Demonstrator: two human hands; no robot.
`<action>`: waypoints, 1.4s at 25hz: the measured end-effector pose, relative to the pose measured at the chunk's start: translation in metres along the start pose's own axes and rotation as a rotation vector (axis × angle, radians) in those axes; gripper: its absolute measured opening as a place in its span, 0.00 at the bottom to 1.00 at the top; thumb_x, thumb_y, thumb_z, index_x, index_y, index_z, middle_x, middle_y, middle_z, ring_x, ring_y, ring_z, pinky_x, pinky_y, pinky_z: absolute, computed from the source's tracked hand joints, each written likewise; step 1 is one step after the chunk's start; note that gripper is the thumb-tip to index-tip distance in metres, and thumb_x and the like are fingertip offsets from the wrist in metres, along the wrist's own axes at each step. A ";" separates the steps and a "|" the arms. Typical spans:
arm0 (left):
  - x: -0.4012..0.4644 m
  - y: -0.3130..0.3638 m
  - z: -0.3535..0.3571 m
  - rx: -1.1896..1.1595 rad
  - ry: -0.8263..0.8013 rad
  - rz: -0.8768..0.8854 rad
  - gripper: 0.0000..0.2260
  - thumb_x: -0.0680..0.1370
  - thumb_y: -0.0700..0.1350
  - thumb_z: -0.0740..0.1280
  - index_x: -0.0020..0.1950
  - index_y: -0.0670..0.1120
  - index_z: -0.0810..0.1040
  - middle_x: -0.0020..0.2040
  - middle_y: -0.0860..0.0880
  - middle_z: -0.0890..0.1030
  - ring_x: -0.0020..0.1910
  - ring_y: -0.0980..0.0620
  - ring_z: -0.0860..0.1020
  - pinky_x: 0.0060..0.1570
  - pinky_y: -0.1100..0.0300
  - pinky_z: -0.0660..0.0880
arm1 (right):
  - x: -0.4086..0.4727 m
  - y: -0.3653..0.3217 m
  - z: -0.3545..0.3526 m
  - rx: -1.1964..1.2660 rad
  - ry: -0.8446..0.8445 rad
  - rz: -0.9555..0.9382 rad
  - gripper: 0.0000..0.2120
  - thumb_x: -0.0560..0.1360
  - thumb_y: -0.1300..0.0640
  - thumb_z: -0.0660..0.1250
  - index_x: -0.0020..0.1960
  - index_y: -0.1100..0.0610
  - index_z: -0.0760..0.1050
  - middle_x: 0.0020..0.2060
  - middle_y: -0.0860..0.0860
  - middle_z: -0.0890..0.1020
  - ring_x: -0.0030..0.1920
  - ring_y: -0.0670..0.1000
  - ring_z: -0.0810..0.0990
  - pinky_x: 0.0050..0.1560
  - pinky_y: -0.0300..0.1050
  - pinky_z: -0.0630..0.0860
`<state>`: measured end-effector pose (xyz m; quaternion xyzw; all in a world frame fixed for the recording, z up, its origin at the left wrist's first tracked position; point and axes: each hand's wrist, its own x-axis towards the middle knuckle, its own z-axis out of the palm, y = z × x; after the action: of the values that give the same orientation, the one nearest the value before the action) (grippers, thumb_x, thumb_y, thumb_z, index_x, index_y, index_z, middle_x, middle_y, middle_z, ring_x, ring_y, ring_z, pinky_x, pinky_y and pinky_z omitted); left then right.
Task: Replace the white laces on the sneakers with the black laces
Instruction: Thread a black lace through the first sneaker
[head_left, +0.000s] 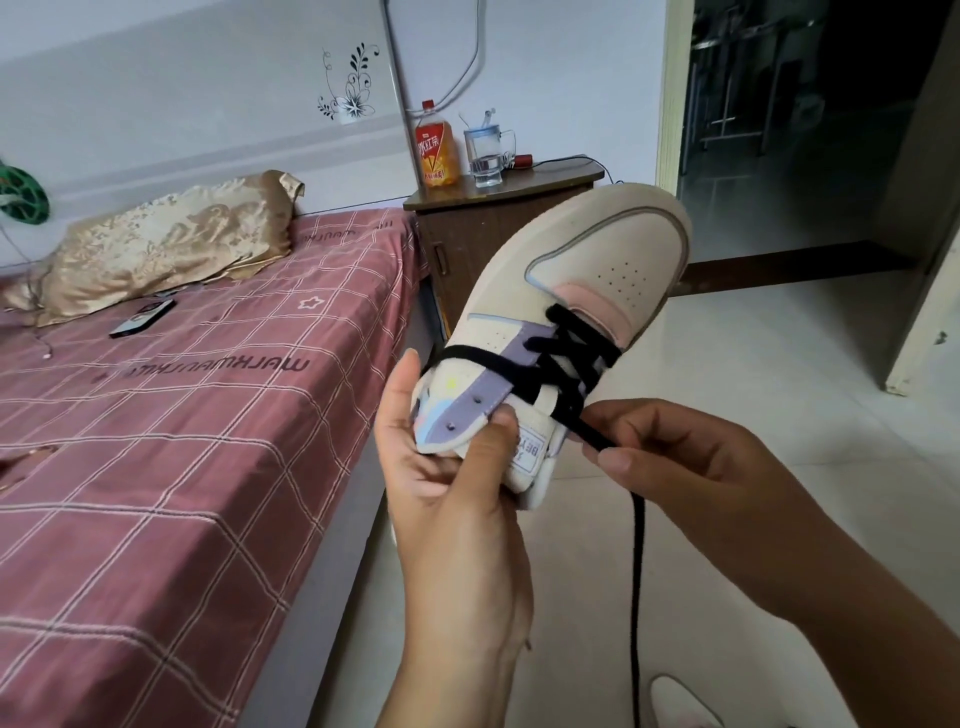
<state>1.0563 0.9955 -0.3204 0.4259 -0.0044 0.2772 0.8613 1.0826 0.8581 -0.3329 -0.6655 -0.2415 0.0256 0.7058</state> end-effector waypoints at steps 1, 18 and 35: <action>0.000 0.002 0.000 -0.011 0.000 0.003 0.27 0.67 0.35 0.67 0.60 0.59 0.72 0.48 0.51 0.84 0.45 0.53 0.81 0.47 0.57 0.78 | 0.000 0.000 -0.002 0.014 -0.006 0.020 0.07 0.68 0.55 0.72 0.34 0.54 0.75 0.47 0.59 0.80 0.49 0.60 0.79 0.52 0.41 0.77; 0.002 0.011 0.008 -0.081 0.231 -0.093 0.29 0.69 0.29 0.69 0.61 0.57 0.70 0.36 0.52 0.84 0.34 0.54 0.83 0.34 0.57 0.80 | -0.004 -0.015 0.011 0.119 -0.031 0.259 0.13 0.66 0.50 0.75 0.33 0.53 0.73 0.25 0.51 0.70 0.23 0.46 0.62 0.22 0.35 0.60; -0.067 -0.092 -0.181 0.218 0.210 -1.247 0.12 0.79 0.36 0.58 0.60 0.35 0.73 0.49 0.37 0.82 0.44 0.44 0.82 0.43 0.51 0.81 | -0.055 0.187 0.047 -0.689 -0.500 0.847 0.20 0.76 0.54 0.54 0.29 0.59 0.73 0.22 0.50 0.77 0.22 0.47 0.72 0.25 0.36 0.68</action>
<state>1.0022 1.0523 -0.5193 0.4041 0.3565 -0.2367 0.8084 1.0701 0.9029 -0.5274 -0.8680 -0.1087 0.3807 0.2997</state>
